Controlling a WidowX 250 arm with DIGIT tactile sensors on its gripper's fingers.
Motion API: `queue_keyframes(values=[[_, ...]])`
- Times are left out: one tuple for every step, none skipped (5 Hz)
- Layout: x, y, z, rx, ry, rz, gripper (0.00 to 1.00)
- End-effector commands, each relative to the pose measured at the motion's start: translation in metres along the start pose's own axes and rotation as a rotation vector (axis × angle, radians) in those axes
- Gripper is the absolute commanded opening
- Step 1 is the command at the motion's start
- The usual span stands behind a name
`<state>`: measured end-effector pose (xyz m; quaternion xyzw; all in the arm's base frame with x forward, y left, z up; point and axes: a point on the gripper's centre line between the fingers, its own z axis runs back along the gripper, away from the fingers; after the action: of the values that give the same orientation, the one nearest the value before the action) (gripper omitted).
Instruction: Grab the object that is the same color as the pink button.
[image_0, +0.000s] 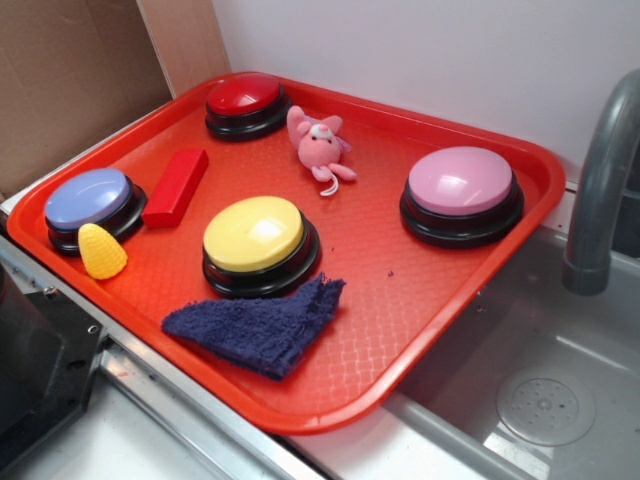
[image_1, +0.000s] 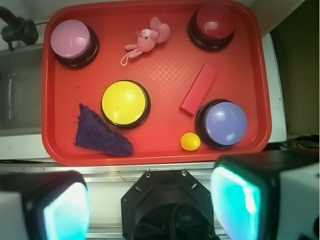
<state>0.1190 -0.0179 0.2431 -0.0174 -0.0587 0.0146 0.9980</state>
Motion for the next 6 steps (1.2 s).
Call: queue_keyframes(values=[[0.000, 0.000, 0.000, 0.000, 0.000, 0.000, 1.00], [0.043, -0.023, 0.000, -0.038, -0.125, 0.132, 1.00], [0.070, -0.030, -0.007, -0.040, -0.178, 0.284, 1.00], [0.097, -0.029, -0.033, 0.007, -0.198, 0.529, 1.00], [0.107, -0.025, -0.083, 0.074, -0.098, 0.778, 1.00], [0.111, -0.013, -0.114, 0.161, -0.092, 0.996, 1.00]])
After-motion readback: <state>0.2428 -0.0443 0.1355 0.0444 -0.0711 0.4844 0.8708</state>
